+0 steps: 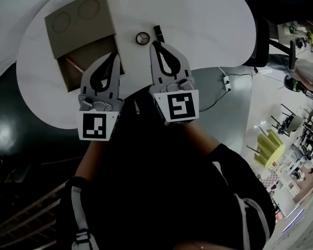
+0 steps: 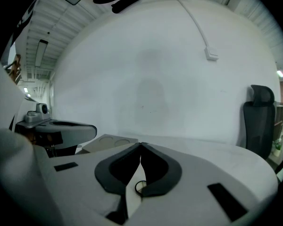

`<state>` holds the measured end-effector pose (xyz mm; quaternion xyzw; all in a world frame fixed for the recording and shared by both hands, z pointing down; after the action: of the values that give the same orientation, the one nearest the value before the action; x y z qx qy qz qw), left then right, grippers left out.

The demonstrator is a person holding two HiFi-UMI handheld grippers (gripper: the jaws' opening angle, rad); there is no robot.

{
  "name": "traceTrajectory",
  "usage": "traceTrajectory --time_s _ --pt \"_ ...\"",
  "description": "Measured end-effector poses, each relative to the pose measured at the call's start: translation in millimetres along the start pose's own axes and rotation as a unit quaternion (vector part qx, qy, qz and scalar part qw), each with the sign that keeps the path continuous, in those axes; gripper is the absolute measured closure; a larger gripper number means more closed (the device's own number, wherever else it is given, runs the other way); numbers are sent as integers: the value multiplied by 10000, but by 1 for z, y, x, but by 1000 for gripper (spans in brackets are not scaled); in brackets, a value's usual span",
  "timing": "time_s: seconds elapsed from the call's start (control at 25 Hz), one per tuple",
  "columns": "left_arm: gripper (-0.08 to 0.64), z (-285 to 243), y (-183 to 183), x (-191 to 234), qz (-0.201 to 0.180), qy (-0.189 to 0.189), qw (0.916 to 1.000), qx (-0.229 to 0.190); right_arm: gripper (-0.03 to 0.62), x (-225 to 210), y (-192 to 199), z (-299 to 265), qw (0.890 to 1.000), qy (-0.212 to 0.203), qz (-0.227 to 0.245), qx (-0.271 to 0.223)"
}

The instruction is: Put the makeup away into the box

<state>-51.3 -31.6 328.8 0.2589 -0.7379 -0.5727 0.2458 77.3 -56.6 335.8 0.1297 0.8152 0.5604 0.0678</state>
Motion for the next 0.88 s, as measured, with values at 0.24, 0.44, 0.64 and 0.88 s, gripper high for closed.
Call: traceTrajectory --time_s 0.24,0.44,0.64,0.88 --pt "554 -17 22 8 111 98 9996 227 566 0 28 -20 9989 -172 81 429" --pt "554 -29 43 14 254 165 9987 403 565 1 51 -39 9970 -276 133 715" --pt "554 -36 58 19 385 200 9972 603 528 4 66 -54 9954 -436 159 836" --pt "554 -45 73 27 493 186 9957 758 438 8 91 -72 9927 -618 238 1004"
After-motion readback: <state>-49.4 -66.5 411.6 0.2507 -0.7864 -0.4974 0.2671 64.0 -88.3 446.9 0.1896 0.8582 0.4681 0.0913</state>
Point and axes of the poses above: the fingertips, and each gripper's own axes: z backward along the fingers, x to its left, y out of its underside, the point moved 4 cm from there along z, backward along the fingers, and after that the axes turned 12 degrees about y, right-handed, at the moved point
